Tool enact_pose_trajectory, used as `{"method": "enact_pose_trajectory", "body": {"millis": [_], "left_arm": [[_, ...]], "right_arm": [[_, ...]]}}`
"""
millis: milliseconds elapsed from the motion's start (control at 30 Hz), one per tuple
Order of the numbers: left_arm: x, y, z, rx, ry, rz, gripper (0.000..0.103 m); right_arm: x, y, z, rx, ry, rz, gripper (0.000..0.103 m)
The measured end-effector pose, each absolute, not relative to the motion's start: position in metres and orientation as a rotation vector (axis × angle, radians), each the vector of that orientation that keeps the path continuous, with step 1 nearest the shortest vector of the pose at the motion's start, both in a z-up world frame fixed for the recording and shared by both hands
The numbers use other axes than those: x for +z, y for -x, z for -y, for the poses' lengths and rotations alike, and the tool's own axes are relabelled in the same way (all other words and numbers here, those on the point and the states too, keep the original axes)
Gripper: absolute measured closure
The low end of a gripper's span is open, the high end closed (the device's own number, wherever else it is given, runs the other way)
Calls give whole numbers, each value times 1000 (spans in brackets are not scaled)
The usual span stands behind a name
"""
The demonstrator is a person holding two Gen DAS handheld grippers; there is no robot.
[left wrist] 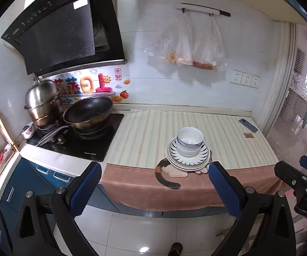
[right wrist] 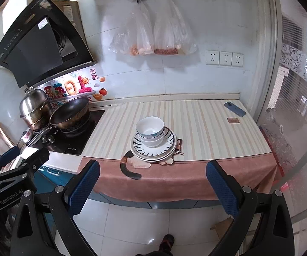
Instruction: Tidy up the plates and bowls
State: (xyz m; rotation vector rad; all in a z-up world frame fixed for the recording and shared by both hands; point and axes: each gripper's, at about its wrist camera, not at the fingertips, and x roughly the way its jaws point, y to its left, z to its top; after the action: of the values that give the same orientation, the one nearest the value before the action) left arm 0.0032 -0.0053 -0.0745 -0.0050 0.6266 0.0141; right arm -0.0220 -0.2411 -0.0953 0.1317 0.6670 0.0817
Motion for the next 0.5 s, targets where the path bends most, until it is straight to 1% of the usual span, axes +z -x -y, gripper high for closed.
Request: {"method": "enact_pose_trajectory", "body": {"millis": [233, 500], "left_arm": [[-73, 18, 1, 32, -8, -606, 0], [-71, 33, -2, 30, -25, -591, 0]], "right_arm": [[-94, 48, 234, 83, -131, -663, 1], [-91, 59, 234, 75, -140, -646, 1]]}}
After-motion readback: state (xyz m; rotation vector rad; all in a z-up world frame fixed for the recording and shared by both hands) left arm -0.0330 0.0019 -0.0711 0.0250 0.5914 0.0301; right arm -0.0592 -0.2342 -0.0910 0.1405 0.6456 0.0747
